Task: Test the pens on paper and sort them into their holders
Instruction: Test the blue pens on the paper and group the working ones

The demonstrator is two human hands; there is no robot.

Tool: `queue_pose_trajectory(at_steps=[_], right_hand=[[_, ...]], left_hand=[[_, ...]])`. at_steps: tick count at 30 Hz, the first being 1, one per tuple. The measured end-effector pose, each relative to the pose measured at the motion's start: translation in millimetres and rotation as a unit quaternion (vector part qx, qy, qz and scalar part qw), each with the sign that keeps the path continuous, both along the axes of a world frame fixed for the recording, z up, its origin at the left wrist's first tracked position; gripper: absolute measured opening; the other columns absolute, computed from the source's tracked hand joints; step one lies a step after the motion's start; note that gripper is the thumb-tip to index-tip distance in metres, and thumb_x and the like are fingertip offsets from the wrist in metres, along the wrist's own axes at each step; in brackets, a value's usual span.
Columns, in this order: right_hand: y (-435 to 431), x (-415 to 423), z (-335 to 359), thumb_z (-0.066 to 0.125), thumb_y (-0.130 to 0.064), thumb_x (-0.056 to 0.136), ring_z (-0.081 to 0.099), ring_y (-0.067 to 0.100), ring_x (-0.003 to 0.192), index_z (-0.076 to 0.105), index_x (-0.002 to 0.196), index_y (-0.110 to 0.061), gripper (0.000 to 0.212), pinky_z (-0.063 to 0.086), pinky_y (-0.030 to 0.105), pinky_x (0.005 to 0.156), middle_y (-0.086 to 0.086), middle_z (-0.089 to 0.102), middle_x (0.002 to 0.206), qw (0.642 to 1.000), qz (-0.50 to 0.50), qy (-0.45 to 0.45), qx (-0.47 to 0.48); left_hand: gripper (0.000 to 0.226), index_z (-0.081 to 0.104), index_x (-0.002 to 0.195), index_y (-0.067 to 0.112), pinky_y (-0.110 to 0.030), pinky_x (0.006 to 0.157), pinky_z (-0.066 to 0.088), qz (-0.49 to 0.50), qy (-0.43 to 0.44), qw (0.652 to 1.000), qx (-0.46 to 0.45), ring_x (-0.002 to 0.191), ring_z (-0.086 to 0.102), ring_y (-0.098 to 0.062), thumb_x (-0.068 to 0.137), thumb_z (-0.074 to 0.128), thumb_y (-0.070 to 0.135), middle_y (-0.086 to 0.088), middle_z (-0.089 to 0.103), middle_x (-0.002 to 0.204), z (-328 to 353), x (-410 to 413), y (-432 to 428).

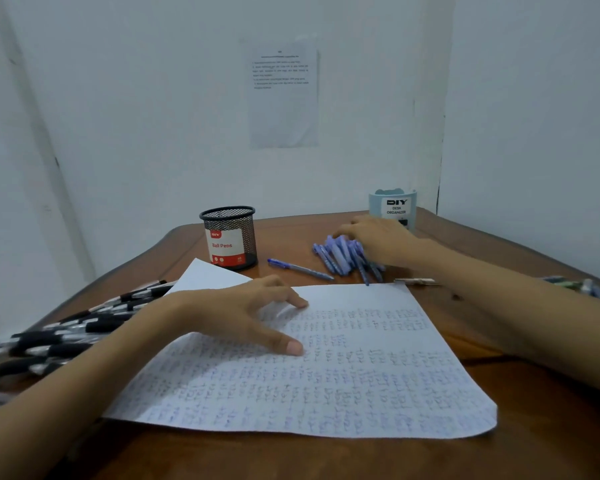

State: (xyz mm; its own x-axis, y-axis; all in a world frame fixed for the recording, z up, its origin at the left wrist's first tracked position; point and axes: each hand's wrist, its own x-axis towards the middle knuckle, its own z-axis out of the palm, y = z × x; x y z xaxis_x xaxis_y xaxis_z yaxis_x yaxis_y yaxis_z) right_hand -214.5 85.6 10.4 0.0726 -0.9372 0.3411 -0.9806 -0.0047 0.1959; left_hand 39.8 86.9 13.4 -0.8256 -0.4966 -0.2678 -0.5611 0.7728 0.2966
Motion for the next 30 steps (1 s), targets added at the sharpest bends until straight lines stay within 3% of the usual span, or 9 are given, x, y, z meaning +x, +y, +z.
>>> queue_pose_trajectory(at_steps=[3, 6, 11, 15, 18, 24, 27, 30], right_hand=[[24.1, -9.3, 15.1, 0.050, -0.009, 0.092, 0.056, 0.017, 0.101, 0.057, 0.121, -0.024, 0.034, 0.047, 0.030, 0.081, 0.000, 0.064, 0.112, 0.995, -0.015, -0.090, 0.036], [52.9, -27.3, 24.6, 0.051, -0.001, 0.087, 0.056, 0.010, 0.091, 0.065, 0.108, -0.024, 0.034, 0.049, 0.035, 0.088, -0.006, 0.065, 0.093, 0.988, -0.037, -0.120, 0.091], [99.5, -61.5, 24.3, 0.060, -0.002, 0.087, 0.060, 0.005, 0.081, 0.068, 0.098, -0.014, 0.018, 0.049, 0.026, 0.087, 0.000, 0.068, 0.093, 0.968, -0.045, -0.206, 0.138], [126.8, -83.1, 24.3, 0.062, -0.012, 0.088, 0.058, 0.001, 0.073, 0.067, 0.095, -0.017, 0.010, 0.048, 0.020, 0.069, -0.007, 0.066, 0.085, 0.961, -0.061, -0.205, 0.174], [137.1, -85.4, 19.0, 0.063, -0.017, 0.088, 0.055, -0.001, 0.078, 0.069, 0.100, -0.020, 0.014, 0.046, 0.019, 0.073, -0.009, 0.064, 0.090, 0.958, -0.057, -0.210, 0.185], [135.3, -73.9, 11.0, 0.065, -0.016, 0.086, 0.047, 0.000, 0.072, 0.071, 0.105, -0.012, 0.020, 0.033, -0.002, 0.060, -0.009, 0.058, 0.083, 0.973, -0.040, -0.187, 0.130], [132.0, -68.7, 11.3, 0.065, -0.016, 0.086, 0.046, 0.001, 0.073, 0.070, 0.101, -0.011, 0.017, 0.034, 0.001, 0.059, -0.016, 0.051, 0.080, 0.974, -0.037, -0.177, 0.135], [128.9, -66.0, 8.0, 0.062, -0.014, 0.088, 0.051, 0.005, 0.080, 0.065, 0.097, -0.014, 0.009, 0.037, 0.007, 0.066, -0.009, 0.057, 0.087, 0.979, -0.013, -0.173, 0.108]], left_hand=[[0.074, 0.029, 0.134, 0.046, -0.024, 0.101, 0.024, -0.005, -0.003, 1.000, 0.000, 0.126, 0.023, -0.003, 0.068, 0.053, 0.068, 0.020, 0.021, 0.141, -2.1, 1.0, -2.9], [0.089, 0.028, 0.126, 0.056, -0.026, 0.102, 0.025, -0.016, -0.009, 1.000, -0.007, 0.125, 0.024, -0.002, 0.047, 0.045, 0.093, 0.026, 0.022, 0.133, -4.7, 2.2, -7.8], [0.095, 0.032, 0.120, 0.057, -0.026, 0.104, 0.025, -0.024, 0.003, 1.000, -0.012, 0.126, 0.025, -0.001, 0.035, 0.042, 0.098, 0.028, 0.023, 0.132, -7.4, 3.8, -8.5], [0.097, 0.031, 0.118, 0.057, -0.027, 0.105, 0.024, -0.026, -0.011, 1.000, -0.013, 0.124, 0.023, 0.000, 0.031, 0.038, 0.101, 0.029, 0.020, 0.130, -6.5, 3.5, -4.1], [0.098, 0.029, 0.117, 0.059, -0.028, 0.106, 0.024, -0.026, -0.021, 0.999, -0.017, 0.123, 0.021, 0.000, 0.029, 0.036, 0.101, 0.031, 0.018, 0.129, -5.6, 3.7, -3.0], [0.098, 0.029, 0.119, 0.057, -0.027, 0.105, 0.025, -0.022, -0.014, 1.000, -0.013, 0.125, 0.024, -0.001, 0.031, 0.038, 0.100, 0.028, 0.020, 0.132, -4.4, 4.2, -0.4], [0.102, 0.030, 0.121, 0.054, -0.028, 0.107, 0.025, -0.021, -0.012, 1.000, -0.012, 0.127, 0.022, -0.002, 0.031, 0.038, 0.100, 0.025, 0.020, 0.135, -4.6, 3.8, -0.6], [0.101, 0.030, 0.121, 0.054, -0.025, 0.104, 0.024, -0.024, -0.013, 1.000, -0.011, 0.126, 0.022, -0.001, 0.032, 0.038, 0.100, 0.025, 0.020, 0.135, -4.8, 4.5, -1.1]])
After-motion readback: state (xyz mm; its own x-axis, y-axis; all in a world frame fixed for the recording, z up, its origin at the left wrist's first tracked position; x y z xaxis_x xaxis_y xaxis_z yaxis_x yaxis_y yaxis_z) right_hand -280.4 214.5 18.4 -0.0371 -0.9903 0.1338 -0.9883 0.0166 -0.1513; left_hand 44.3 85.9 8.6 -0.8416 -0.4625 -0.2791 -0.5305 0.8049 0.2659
